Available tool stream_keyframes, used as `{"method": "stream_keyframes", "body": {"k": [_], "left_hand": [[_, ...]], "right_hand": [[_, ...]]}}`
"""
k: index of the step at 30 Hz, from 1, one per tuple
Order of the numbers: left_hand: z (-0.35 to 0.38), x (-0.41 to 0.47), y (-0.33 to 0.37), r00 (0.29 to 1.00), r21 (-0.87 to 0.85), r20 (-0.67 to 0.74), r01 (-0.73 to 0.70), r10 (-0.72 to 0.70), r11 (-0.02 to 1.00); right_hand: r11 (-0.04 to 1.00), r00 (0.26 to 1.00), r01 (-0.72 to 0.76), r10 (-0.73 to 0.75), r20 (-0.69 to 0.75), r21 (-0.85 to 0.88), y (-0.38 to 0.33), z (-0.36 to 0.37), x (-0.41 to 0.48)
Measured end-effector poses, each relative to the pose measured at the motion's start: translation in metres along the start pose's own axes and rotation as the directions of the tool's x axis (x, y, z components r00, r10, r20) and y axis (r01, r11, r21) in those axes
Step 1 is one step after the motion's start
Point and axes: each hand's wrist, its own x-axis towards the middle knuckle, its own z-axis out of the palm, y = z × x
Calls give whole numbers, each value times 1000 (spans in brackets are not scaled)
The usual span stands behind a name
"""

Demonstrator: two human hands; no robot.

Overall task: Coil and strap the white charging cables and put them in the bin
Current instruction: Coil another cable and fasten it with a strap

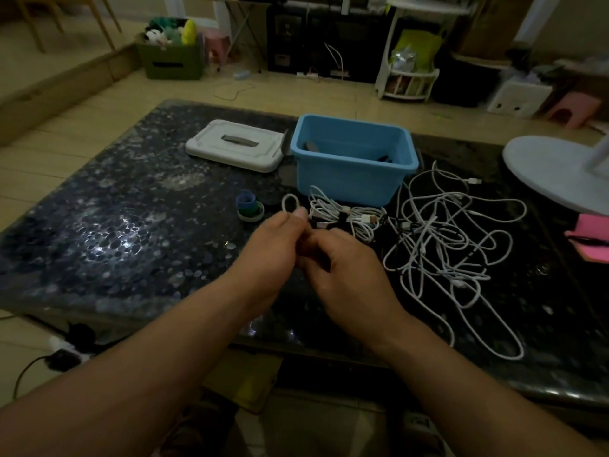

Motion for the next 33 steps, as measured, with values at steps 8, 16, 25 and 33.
{"method": "stream_keyframes", "body": {"k": [8,16,25,33], "left_hand": [[-52,30,24,975,-487,-174,35,-136,873],[-46,26,22,985,-81,-170,-29,15,996],[5,3,10,947,273,151,-317,285,908],[4,3,1,924,396,312,-336,219,855]], "right_hand": [[970,980,-7,56,193,-245,21,-33,7],[916,997,-14,-19,-76,-401,48,-65,21],[946,979,187,-202,-30,-265,22,-52,30],[957,983,152,-172,-59,-248,27,-53,24]]}}
